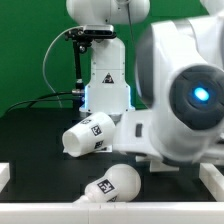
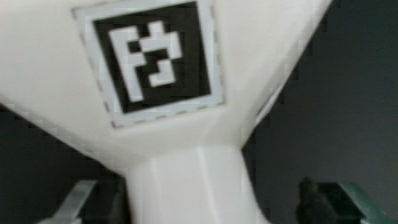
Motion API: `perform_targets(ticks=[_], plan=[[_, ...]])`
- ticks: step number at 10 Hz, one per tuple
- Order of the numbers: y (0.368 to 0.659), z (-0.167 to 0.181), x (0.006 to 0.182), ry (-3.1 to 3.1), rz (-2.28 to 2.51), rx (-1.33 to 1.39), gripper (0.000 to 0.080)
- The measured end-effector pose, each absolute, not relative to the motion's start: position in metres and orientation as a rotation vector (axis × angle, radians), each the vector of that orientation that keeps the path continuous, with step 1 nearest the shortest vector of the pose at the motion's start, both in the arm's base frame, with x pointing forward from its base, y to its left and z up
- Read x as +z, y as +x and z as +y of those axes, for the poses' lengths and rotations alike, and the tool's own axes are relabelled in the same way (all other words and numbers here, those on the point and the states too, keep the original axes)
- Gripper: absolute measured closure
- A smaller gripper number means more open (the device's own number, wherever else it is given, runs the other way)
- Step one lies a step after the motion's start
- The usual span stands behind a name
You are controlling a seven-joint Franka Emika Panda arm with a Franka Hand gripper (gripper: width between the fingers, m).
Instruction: Assemble lamp
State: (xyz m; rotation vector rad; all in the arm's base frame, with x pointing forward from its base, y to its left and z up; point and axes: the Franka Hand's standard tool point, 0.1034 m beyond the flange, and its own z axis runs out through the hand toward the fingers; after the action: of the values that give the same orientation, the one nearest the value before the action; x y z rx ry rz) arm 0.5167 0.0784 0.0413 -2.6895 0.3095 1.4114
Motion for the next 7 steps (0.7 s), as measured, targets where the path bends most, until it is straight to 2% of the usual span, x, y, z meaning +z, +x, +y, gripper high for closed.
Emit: perform_targets(ticks=[2, 3, 5, 7], plan=[[0.534, 0.075, 0.067, -2.691, 0.369, 1.318, 0.0343], [0.554, 0.073, 0.077, -2.644, 0.477, 1.146, 0.0341], [0.558, 0.063, 0.097, -2.556, 0.57, 1.041, 0.0341], [0.559, 0.056, 0.087, -2.466, 0.64, 0.99, 0.0341]])
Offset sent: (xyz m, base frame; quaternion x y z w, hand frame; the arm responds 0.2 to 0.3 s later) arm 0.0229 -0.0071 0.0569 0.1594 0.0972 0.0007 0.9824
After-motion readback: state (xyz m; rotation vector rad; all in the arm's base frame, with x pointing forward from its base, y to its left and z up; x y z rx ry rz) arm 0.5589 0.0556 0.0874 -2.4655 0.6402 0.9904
